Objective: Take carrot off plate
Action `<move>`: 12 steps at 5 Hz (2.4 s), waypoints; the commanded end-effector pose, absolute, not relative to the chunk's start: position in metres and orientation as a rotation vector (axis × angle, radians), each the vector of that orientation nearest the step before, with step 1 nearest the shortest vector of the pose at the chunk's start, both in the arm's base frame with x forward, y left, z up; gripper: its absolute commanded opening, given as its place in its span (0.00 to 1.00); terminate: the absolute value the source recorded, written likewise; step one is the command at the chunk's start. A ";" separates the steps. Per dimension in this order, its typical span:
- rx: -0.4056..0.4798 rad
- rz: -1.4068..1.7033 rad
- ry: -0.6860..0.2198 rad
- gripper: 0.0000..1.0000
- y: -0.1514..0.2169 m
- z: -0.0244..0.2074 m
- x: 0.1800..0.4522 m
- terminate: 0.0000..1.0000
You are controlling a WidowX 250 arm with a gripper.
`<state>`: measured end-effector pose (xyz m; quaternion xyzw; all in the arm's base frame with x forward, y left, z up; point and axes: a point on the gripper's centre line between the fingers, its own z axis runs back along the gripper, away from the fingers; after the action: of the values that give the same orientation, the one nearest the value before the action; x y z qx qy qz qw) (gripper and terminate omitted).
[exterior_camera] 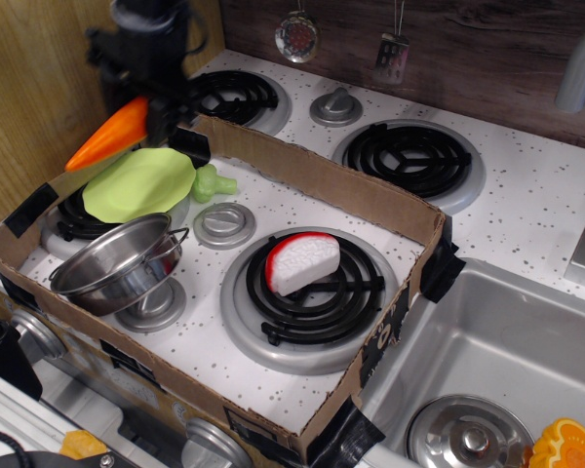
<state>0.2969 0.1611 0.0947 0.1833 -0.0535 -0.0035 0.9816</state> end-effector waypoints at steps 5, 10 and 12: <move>0.068 -0.758 -0.052 0.00 0.080 0.083 0.310 0.00; -0.003 -0.801 -0.158 0.00 0.036 0.048 0.299 0.00; -0.008 -0.822 -0.178 0.00 0.036 0.039 0.309 0.00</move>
<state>0.3105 0.0326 0.0252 -0.0138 -0.0712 -0.3932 0.9166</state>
